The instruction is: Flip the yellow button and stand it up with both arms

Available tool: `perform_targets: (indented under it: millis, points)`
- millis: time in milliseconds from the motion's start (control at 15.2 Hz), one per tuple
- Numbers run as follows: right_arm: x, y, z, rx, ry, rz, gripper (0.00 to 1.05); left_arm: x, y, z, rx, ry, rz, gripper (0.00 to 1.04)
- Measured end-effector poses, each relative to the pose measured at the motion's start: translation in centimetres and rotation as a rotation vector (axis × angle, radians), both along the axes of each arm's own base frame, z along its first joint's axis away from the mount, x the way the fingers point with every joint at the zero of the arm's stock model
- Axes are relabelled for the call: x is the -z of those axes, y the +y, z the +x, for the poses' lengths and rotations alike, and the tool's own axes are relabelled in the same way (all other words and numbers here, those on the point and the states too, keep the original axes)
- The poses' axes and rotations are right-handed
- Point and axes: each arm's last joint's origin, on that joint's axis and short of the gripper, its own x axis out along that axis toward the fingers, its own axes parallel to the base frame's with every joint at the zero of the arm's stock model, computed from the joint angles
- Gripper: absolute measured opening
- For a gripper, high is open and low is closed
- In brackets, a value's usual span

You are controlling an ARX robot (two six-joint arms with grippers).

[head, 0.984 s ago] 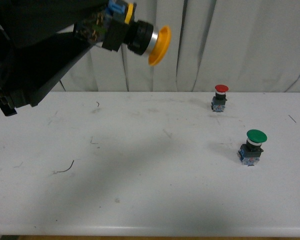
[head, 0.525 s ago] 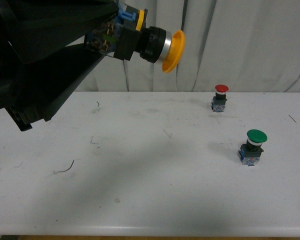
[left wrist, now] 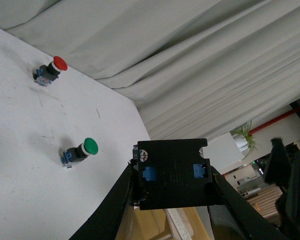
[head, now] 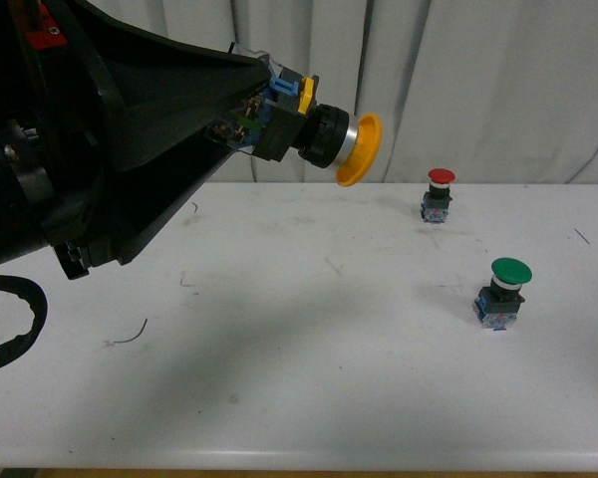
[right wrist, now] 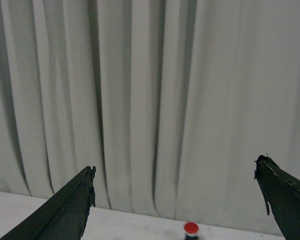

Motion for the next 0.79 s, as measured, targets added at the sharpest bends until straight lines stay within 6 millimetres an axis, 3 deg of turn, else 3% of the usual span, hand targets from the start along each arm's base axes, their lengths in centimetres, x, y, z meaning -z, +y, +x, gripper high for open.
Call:
perform_targets:
  millis: [197, 262, 459, 525, 656, 787]
  points:
    - [0.1, 2.7, 6.6, -0.136, 0.147, 0.062, 0.98, -0.2, 0.0, 0.1, 0.0, -0.001, 0.001, 0.35]
    - [0.0, 3.4, 7.7, -0.185, 0.163, 0.085, 0.98, -0.4, 0.0, 0.2, -0.001, -0.01, 0.002, 0.35]
    - [-0.7, 4.8, 7.9, -0.421, 0.12, 0.199, 0.98, -0.5, 0.0, 0.2, -0.003, -0.014, 0.001, 0.35]
    - [0.5, 5.0, 7.8, -0.516, 0.213, 0.28, 0.98, -0.5, 0.0, 0.2, -0.003, -0.016, 0.0, 0.35]
    - [5.4, 5.5, 7.9, -0.613, 0.539, 0.477, 0.98, -0.5, 0.0, 0.2, -0.002, -0.022, -0.002, 0.35]
    - [6.8, 5.4, 8.0, -0.649, 0.711, 0.705, 0.98, -0.6, 0.2, 0.2, -0.004, -0.028, -0.004, 0.34]
